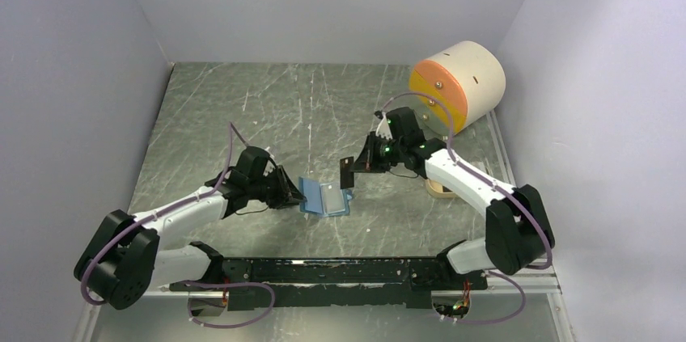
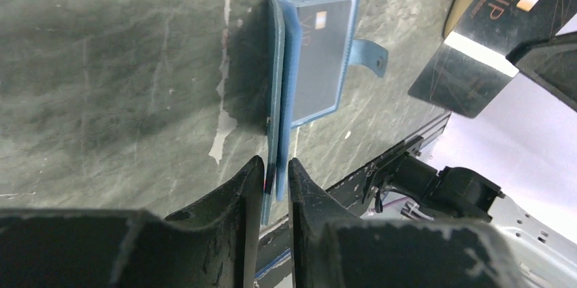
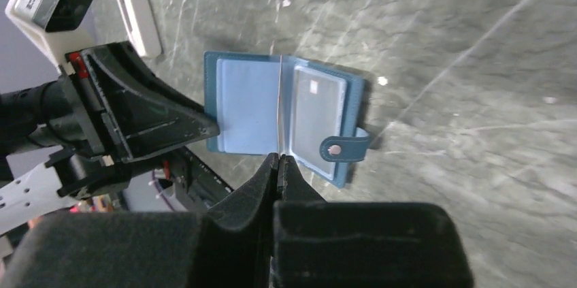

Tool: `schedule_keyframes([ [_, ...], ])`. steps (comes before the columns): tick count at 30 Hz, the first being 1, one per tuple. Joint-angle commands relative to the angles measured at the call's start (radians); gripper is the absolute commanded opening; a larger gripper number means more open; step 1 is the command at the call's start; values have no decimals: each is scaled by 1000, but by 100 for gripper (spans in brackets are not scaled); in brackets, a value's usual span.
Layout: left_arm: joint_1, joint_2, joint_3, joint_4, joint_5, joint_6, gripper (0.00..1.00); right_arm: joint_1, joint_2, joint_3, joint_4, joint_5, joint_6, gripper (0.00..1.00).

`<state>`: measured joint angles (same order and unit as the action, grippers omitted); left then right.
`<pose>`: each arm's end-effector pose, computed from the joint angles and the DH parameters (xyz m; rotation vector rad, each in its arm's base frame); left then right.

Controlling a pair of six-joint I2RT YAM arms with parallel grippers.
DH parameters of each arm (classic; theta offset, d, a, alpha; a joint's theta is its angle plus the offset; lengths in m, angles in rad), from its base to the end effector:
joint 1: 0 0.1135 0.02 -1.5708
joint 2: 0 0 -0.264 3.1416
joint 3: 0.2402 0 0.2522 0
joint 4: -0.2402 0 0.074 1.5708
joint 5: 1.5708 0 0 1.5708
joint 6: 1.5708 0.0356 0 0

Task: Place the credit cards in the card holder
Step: Insert the credit card into the card holder.

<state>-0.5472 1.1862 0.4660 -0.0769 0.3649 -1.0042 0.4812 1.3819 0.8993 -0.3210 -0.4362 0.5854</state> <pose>0.1809 -0.1251 0.1650 -0.4017 2.5971 -1.0927 0.2492 0.1471 0.2358 -0.0936 2.5220 0.9955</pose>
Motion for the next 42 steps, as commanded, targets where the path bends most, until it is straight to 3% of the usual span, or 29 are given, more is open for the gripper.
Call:
schedule_keyframes([
  [1, -8, 10, 24, -53, -51, 31, 26, 34, 32, -28, 168, -97, 77, 0],
  [22, -8, 111, 57, -63, -76, 95, 22, 120, 252, -115, 335, -141, 70, 0],
  [26, -8, 121, 47, -59, -101, 107, 10, 120, 270, -133, 345, -127, 60, 0],
  [36, -8, 159, 11, -57, -126, 129, 16, 120, 338, -198, 512, -198, 160, 0],
  [42, -8, 182, 6, -42, -132, 138, 13, 115, 332, -189, 505, -196, 167, 0],
])
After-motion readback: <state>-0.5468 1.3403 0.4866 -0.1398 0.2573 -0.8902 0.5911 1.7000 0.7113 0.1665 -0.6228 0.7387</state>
